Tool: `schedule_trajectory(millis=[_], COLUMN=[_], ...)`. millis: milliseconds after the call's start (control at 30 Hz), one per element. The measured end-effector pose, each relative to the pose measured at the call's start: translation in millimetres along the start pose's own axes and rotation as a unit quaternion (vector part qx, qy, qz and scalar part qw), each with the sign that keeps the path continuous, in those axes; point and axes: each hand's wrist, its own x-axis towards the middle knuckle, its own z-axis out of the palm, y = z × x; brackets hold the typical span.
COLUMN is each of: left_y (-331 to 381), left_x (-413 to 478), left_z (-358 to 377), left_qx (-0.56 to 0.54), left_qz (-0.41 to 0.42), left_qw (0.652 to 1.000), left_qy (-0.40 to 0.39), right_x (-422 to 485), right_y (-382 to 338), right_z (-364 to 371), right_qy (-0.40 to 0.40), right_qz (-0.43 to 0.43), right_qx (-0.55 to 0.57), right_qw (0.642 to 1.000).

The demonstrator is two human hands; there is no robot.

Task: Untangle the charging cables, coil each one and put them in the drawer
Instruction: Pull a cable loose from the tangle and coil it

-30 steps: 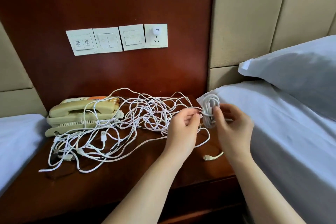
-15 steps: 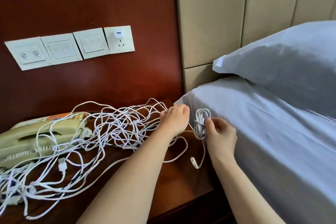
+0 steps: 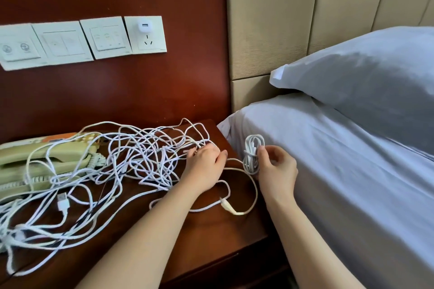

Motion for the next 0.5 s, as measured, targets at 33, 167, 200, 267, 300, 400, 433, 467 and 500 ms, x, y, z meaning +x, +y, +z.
schedule_trajectory(millis=[33,167,200,267,300,400,433,467,500], left_y=[-3,-26,-31,-39,-42,-51,-54,-57,-58], left_x=[-4,-17,-20,-28,-32,-40,-40,-40,-39], left_z=[-1,-7,-11,-17,-20,-26,-28,-30,-31], left_qx=[-0.008,-0.063,-0.079,-0.092,-0.094,-0.116,-0.130,-0.144,-0.162], left_qz=[-0.002,-0.001,-0.004,-0.003,0.000,0.014,0.013,0.007,0.001], left_qw=[1.000,0.998,0.997,0.995,0.995,0.992,0.989,0.987,0.984], left_qy=[-0.001,-0.015,-0.022,-0.030,-0.033,-0.053,-0.062,-0.071,-0.079], right_x=[-1,-3,-4,-5,-6,-8,-9,-9,-9], right_y=[-1,-5,-6,-6,-6,-6,-6,-7,-9], right_z=[-1,0,0,2,3,6,7,8,10], right_qy=[0.004,0.002,-0.003,-0.026,-0.042,-0.085,-0.095,-0.103,-0.107], right_qz=[-0.007,-0.020,-0.022,-0.029,-0.034,-0.050,-0.056,-0.061,-0.065], right_qx=[-0.003,-0.020,-0.028,-0.048,-0.061,-0.095,-0.098,-0.099,-0.099], right_qw=[1.000,1.000,0.999,0.998,0.997,0.991,0.989,0.988,0.987])
